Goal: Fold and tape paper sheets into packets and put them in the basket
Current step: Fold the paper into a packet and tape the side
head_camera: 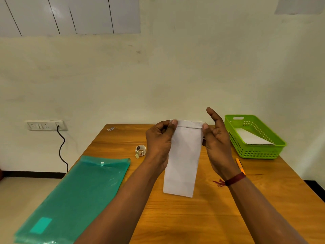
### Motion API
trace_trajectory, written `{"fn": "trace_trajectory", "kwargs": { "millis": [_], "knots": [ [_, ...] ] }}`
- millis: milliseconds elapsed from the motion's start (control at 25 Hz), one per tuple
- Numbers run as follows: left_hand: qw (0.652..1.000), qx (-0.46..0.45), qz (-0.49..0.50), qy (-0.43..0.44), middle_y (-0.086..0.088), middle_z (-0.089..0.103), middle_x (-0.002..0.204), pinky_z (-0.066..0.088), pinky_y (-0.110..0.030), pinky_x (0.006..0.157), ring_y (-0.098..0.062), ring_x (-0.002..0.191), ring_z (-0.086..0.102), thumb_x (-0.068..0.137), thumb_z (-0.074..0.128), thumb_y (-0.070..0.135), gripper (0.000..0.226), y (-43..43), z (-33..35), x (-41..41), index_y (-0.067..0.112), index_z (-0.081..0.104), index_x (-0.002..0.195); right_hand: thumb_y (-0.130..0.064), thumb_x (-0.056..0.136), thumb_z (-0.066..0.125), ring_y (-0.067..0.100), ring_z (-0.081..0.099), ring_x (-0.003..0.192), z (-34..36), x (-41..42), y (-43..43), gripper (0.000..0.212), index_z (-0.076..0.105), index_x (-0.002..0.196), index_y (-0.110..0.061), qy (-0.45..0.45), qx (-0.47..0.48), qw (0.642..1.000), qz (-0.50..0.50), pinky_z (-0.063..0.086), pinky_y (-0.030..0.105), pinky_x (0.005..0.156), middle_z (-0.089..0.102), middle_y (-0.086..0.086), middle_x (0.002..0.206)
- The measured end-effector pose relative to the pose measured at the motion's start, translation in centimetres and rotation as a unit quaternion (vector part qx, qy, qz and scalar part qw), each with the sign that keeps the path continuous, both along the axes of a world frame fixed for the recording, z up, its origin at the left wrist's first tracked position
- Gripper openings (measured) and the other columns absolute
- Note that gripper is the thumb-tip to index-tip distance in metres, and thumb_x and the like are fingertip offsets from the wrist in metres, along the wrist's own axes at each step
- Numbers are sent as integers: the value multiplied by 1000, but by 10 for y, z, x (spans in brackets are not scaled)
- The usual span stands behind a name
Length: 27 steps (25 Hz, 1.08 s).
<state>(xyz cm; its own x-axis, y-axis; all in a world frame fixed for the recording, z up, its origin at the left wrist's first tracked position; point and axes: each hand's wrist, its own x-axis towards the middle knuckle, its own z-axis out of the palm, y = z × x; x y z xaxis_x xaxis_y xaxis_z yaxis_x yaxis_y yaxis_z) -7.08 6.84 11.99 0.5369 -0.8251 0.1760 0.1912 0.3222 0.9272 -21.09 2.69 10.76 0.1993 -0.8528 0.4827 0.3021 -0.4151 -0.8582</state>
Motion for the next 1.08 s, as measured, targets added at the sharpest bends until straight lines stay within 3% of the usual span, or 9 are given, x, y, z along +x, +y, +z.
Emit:
{"fn": "trace_trajectory", "kwargs": {
  "millis": [200,280,400,480,640,760,960,1080],
  "knots": [
    [996,-27,-13,80,-5,72,87,54,-38,84,-17,83,64,82,72,28,19,-1,1,4,10,72,88,-26,91,58,18,70,95,-21,-10,16,51,41,138,-30,62,33,997,30,60,38,76,74,1,101],
    [994,-32,-16,105,-6,72,90,53,-42,89,-19,87,64,82,71,27,18,-2,-1,7,11,71,90,-22,84,68,14,72,91,-33,-13,21,56,44,135,-26,127,34,991,18,59,29,69,75,-5,99],
    [989,-46,-52,132,-8,70,100,53,-43,92,-20,96,65,89,65,11,11,-1,-6,12,8,67,100,-12,86,70,8,72,85,-47,-20,21,37,59,118,-25,154,36,987,-21,55,18,63,75,-15,93],
    [988,-41,-93,120,-4,69,100,52,-43,87,-18,97,65,90,62,3,14,4,-10,18,13,64,100,-9,87,70,7,70,89,-50,-27,15,26,68,106,-26,153,15,987,-48,54,18,67,74,-16,97],
    [990,52,-129,-18,6,57,81,42,-40,80,-13,89,55,91,60,3,21,12,-18,38,24,65,90,-9,87,70,4,68,95,-56,-41,3,22,74,103,-23,222,-79,963,-135,54,22,79,73,-11,102],
    [974,141,-125,-123,1,48,74,38,-35,68,-14,76,47,92,57,3,20,14,-25,56,18,69,92,-1,83,72,4,67,102,-64,-45,-1,30,74,104,-22,282,-180,925,-181,53,22,87,73,-7,106],
    [962,236,-135,37,-8,54,68,41,-29,55,-16,58,49,88,43,5,28,20,-59,67,0,70,88,8,77,73,14,61,117,-109,-41,4,44,73,110,-19,368,-279,870,-170,50,31,98,71,1,115],
    [948,301,-102,20,-12,63,79,46,-28,56,-19,68,56,90,51,5,21,22,-85,72,0,72,93,3,75,77,22,62,116,-136,-32,16,45,71,113,-20,437,-291,835,-167,51,42,97,70,5,117]
  ]
}}
